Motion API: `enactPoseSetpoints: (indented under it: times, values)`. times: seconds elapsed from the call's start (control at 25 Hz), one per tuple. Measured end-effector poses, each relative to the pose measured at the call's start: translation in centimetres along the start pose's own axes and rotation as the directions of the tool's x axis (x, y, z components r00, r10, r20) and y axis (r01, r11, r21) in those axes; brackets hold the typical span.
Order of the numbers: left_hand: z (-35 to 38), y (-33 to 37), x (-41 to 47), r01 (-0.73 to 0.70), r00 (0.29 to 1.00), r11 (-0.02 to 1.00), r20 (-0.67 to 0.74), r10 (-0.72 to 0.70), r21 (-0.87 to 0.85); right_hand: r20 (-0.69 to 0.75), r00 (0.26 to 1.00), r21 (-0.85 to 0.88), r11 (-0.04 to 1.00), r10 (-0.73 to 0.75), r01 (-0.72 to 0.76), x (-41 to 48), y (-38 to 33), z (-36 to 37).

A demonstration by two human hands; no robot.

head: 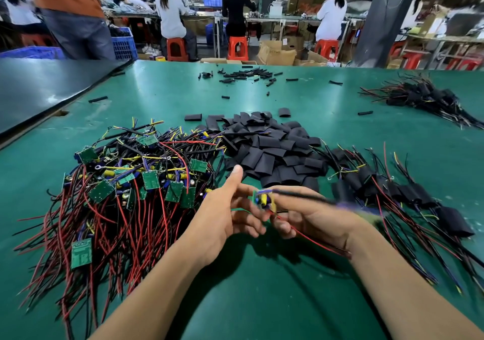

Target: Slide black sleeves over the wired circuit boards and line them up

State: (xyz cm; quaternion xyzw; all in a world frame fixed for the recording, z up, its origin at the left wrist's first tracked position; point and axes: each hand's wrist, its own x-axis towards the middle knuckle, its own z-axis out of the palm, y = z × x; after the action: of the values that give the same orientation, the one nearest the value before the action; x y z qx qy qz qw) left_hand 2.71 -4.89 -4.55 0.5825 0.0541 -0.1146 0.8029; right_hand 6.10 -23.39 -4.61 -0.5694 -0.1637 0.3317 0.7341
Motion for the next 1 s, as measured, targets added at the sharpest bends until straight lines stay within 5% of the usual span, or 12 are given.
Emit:
enactPoseSetpoints:
  times: [0.16,0.4,0.52,0.68,0.84,1.0]
  values:
    - [-0.5,0.0,-0.1,0.048,0.99,0.996,0.13,-0.057,0.068,-0.137,0.991,-0.072,0.997,0.01,-0.021,0.1,0.1,0.2]
    - [-0.2,-0.6,-0.1,-0.077,0.991,0.992,-0.101,0.087,0.104,-0.232,0.967,-0.163,0.976,0.102,-0.142,-0.5,-0.9,-1.5]
    - [-0.6,-0.2,0.0,-0.101,0.974,0.992,-0.197,0.115,0.078,-0.267,0.96,0.088,0.994,0.079,-0.058,-0.6,-1.6,-2.2]
    - [-0.3,-0.2,-0.1,-0.089,0.987,0.983,-0.118,0.108,0.158,-0.253,0.967,0.341,0.935,-0.012,0.101,-0.2,-1.8,-1.7]
    - [-0.4,-0.4,-0.2,-0.11,0.991,0.958,-0.05,0.128,0.263,-0.382,0.915,0.035,0.988,-0.126,0.151,0.6,-0.6,-1.0]
    - [-0.5,-0.6,-0.6,-0.146,0.989,0.911,0.033,0.144,0.386,-0.428,0.877,-0.005,0.971,-0.218,0.239,1.3,0.4,-0.1]
